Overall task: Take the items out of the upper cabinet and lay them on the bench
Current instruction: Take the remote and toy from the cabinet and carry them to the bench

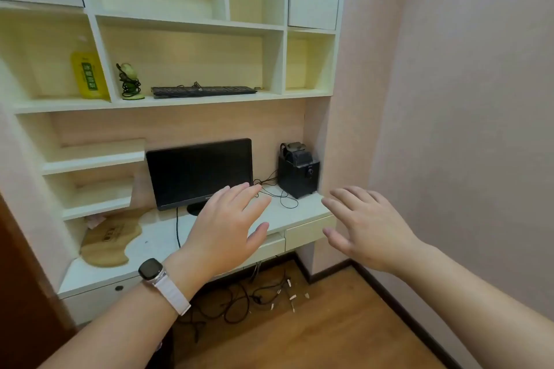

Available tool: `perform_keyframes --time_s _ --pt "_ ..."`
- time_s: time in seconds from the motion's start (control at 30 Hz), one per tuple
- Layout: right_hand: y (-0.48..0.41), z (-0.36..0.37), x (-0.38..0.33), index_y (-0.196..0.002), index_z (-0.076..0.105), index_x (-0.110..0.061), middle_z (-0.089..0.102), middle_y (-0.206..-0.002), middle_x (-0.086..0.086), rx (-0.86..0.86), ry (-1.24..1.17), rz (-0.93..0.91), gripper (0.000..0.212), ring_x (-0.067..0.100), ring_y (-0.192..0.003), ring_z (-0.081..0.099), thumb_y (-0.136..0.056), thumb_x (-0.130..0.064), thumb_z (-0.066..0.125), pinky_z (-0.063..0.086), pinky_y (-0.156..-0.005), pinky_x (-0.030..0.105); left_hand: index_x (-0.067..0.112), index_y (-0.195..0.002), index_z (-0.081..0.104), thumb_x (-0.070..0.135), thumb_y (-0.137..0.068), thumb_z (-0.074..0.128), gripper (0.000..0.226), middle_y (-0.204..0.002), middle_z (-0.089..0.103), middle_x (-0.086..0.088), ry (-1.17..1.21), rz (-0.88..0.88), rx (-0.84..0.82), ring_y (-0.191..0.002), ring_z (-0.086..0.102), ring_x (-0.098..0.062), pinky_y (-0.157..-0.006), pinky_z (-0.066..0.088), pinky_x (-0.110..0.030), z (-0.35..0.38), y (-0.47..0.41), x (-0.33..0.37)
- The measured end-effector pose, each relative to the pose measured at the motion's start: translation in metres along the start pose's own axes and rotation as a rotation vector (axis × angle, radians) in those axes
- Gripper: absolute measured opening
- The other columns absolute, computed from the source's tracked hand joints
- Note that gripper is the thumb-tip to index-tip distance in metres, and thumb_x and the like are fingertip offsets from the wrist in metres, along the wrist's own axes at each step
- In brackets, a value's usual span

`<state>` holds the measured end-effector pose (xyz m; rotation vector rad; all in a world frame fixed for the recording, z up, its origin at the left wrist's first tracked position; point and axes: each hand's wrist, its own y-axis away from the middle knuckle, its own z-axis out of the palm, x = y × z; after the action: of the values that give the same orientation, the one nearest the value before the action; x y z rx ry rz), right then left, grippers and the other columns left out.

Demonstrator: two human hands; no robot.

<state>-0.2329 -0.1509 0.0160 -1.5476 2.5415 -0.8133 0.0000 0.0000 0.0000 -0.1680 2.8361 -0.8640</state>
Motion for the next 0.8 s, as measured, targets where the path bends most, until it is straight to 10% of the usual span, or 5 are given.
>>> perform_keyframes --time_s 0.8 --pt "-0.122 0.112 0.221 -0.13 0.059 -0.021 0.062 -0.128 0.0 0.12 -0.099 -0.03 0.054 0.023 -0.12 0.055 -0.09 -0.053 0.043 0.047 -0.094 0.039 0.021 -0.123 0.065 0.044 -0.091 0.05 0.042 -0.124 0.065 -0.001 -0.102 0.102 0.07 -0.12 0.057 -0.025 -0.104 0.042 -0.044 0.123 -0.24 0.036"
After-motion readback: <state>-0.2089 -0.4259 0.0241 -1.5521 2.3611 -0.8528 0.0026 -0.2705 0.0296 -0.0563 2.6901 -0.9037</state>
